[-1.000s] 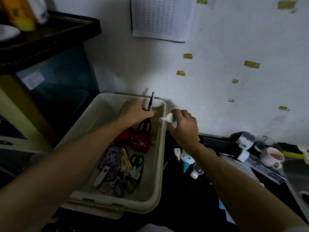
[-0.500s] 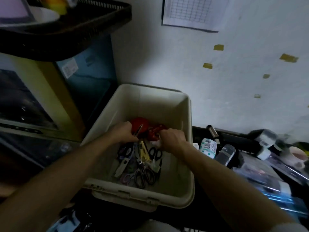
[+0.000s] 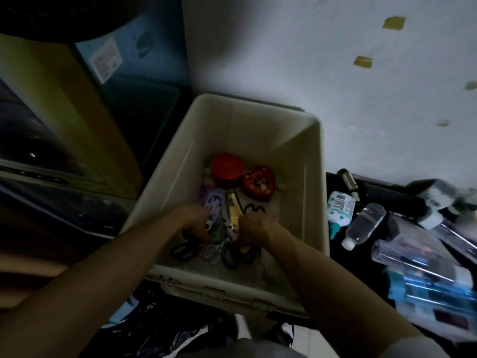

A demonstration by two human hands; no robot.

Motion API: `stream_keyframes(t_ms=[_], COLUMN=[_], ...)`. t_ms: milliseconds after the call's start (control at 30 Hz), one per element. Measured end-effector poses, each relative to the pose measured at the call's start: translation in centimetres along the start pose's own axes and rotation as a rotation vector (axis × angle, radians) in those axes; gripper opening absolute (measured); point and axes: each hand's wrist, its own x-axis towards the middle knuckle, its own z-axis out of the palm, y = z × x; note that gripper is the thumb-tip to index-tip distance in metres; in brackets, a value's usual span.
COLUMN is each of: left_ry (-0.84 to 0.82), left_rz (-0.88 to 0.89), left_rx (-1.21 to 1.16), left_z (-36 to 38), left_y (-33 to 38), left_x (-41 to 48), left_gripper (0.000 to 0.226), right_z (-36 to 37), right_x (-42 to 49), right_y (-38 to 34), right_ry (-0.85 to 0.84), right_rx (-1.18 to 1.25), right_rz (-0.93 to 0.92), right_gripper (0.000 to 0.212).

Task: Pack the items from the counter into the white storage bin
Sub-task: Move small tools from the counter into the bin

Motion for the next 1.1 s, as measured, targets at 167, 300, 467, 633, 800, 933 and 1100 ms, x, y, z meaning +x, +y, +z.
stream_keyframes(t_ms=[167, 300, 467, 633, 800, 933, 1100], left_ry=[-0.008, 0.004, 0.129, 0.452, 0.823, 1.03, 1.179], left_rz=[0.038, 0.098, 0.116, 0.159, 0.202, 0.256, 0.344], left_rx=[0.087, 0.136, 0.087, 0.036, -0.042, -0.17, -0.313], left_z=[1.0, 1.1, -0.4, -2.3, -4.8, -7.1, -9.1], left_y=[0.7, 1.5, 0.9, 0.4, 3.4, 6.5, 11.2], left_x=[0.8, 0.9, 1.2, 0.7, -0.4, -0.7, -1.8], left_gripper=[0.041, 0.045, 0.025, 0.024, 0.029, 0.025, 0.019], right_z=[1.1, 1.3, 0.2, -3.1, -6.2, -8.2, -9.4], right_x=[1.3, 2.4, 1.8, 0.6, -1.4, -4.1, -8.0], right_y=[-1.1, -0.9, -0.5, 0.7, 2.7, 5.8, 11.4], right_ry=[-0.106, -0.169, -0.137, 0.05, 0.371, 0.666, 0.976], right_rx=[-0.064, -0.031, 0.061, -0.011, -0.018, -0.005, 0.016], right_rz=[-0.108, -0.157, -0.21, -0.161, -0.107, -0.114, -0.109], right_gripper=[0.063, 0.069, 0.054, 0.036, 0.021, 0.022, 0.033])
